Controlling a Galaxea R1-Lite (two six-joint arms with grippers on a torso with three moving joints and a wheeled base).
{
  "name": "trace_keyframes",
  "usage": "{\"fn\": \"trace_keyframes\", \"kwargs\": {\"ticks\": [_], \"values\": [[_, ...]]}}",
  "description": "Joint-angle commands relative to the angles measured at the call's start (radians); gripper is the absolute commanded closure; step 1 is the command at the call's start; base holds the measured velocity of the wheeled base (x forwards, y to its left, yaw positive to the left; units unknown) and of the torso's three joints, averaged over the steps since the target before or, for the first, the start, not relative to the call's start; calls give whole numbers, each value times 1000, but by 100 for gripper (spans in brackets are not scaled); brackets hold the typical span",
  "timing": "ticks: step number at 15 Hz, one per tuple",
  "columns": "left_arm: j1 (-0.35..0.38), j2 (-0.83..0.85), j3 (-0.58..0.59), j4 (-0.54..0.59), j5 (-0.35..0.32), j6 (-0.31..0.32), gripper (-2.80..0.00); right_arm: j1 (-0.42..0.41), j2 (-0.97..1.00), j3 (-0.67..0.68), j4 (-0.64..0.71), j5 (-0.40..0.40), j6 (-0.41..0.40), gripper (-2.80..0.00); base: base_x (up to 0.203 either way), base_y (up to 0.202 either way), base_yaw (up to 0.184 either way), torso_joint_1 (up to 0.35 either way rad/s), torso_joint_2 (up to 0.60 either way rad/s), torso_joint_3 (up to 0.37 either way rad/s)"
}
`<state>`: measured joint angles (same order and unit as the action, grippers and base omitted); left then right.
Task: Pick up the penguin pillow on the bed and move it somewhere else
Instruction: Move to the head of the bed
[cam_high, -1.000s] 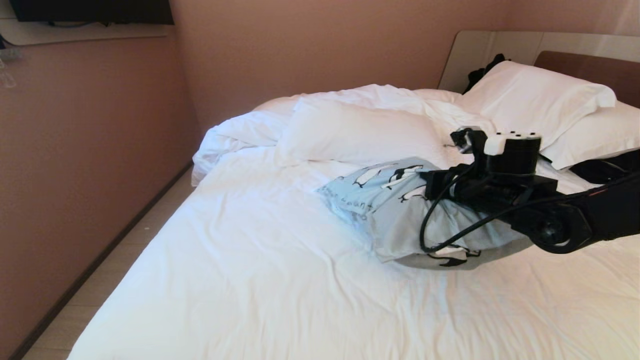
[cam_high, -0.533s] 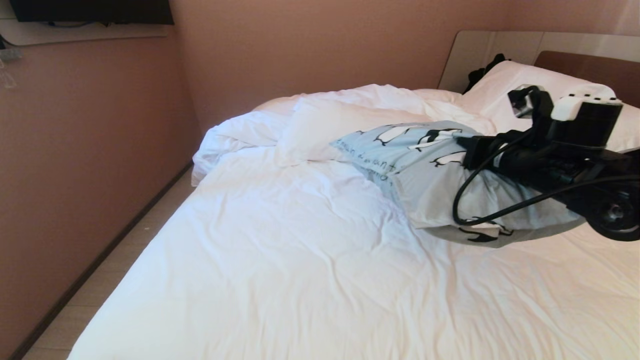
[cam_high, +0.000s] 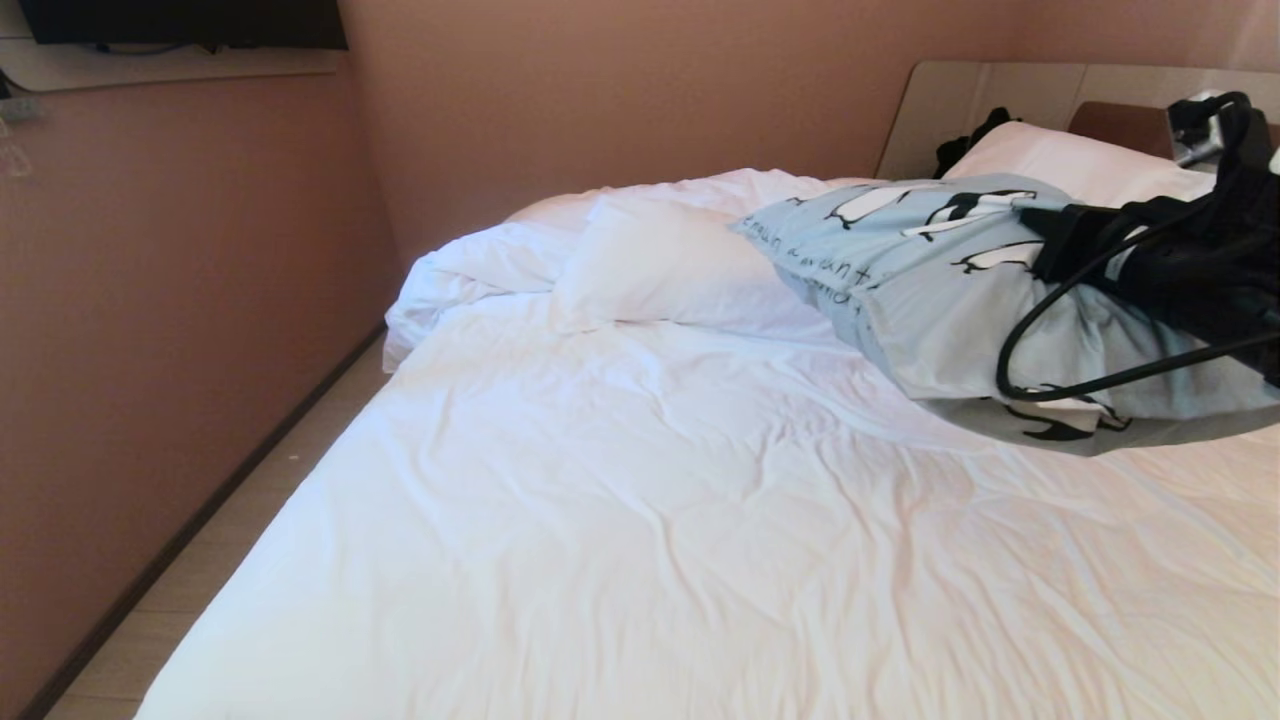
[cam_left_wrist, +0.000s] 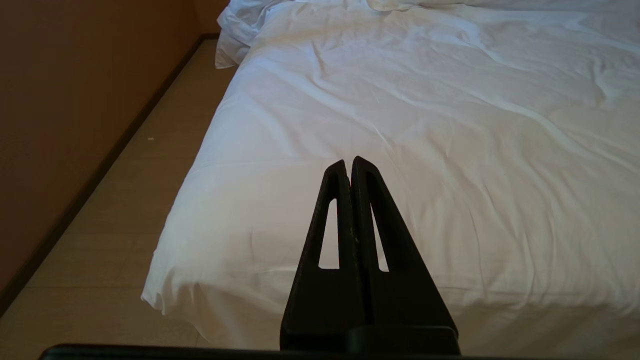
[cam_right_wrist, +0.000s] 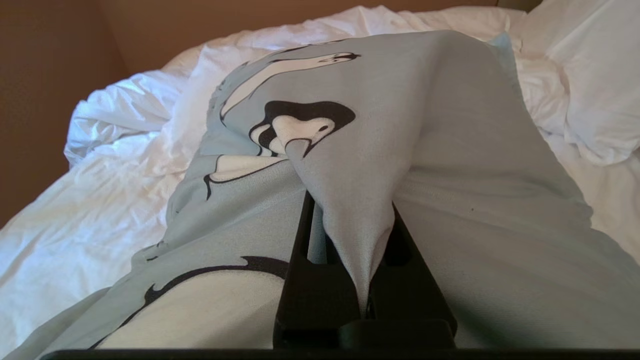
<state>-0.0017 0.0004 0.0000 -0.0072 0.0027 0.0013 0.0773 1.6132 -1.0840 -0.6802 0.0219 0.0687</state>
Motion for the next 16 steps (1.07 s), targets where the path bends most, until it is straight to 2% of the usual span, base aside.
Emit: {"fn": "trace_keyframes", "kwargs": {"ticks": [1, 6, 11, 14, 16], "values": [[0, 0, 0, 0, 0, 0, 0, -2, -62, 9, -4, -3, 3, 0, 0, 0, 0, 0, 0, 0], [0, 0, 0, -2, 0, 3, 0, -26, -172, 43, -4, -10, 0, 0, 0, 0, 0, 0, 0, 0], [0, 0, 0, -2, 1, 0, 0, -36, -167, 46, -4, 3, 0, 0, 0, 0, 0, 0, 0, 0], [0, 0, 0, 0, 2, 0, 0, -36, -165, 47, -4, 3, 0, 0, -152, 0, 2, -1, 2, 4], [0, 0, 0, -1, 0, 0, 0, -36, -164, 50, -4, 4, 0, 0, -33, 0, 1, -8, -1, 8]]}}
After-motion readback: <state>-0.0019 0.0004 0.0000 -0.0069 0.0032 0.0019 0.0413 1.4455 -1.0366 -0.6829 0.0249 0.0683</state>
